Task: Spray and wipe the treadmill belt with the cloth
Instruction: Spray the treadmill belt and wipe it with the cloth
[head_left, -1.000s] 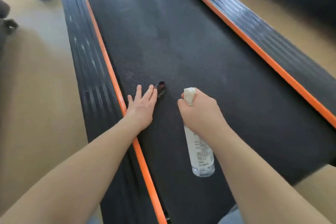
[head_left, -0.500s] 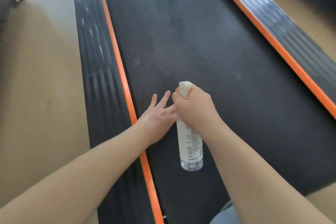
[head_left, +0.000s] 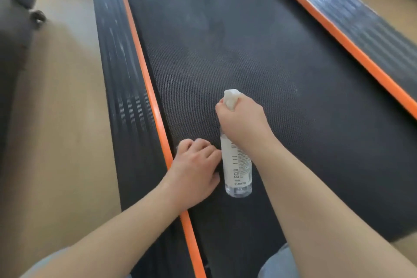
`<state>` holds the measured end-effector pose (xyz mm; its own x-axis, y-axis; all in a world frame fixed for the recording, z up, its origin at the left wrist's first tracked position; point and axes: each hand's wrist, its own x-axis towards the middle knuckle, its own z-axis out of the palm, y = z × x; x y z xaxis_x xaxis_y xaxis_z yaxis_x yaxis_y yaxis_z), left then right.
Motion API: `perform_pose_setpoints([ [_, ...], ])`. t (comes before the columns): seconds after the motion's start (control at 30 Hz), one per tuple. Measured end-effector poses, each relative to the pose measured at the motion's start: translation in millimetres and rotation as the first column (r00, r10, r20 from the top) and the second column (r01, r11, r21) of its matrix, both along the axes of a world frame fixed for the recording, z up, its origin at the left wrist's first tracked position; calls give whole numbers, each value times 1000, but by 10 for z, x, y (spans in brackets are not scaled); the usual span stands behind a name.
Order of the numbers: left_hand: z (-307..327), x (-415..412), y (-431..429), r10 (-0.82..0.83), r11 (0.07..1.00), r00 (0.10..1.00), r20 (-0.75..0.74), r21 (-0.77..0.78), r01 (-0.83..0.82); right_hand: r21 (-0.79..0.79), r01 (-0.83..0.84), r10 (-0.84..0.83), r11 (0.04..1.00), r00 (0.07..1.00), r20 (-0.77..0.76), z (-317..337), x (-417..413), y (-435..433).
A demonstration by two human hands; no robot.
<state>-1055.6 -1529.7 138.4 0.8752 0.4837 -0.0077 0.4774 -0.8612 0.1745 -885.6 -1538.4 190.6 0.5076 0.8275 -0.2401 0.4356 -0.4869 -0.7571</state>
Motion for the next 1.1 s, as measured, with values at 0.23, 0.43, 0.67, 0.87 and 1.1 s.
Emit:
perform_pose_setpoints([
  [0.23,70,-91,-228,156,886,985,-67,-432,-170,-28,-18,17,999,1000,-25,102,129,-110],
  [0.43,57,-63,-51,463,731,886,-34,-550,-403,-205,-193,193,960,981,-19,172,149,-183],
  [0.67,453,139,608,689,723,559,461,-373,-582,-292,-221,227,931,974,-14,237,160,-376],
  [0.87,130,78,591,614,789,787,57,-36,-613,-322,-233,249,918,969,9,320,165,-628],
  [1.1,-212,246,367,246,969,968,-54,43,-244,-332,-303,344,894,936,74,513,130,-916],
])
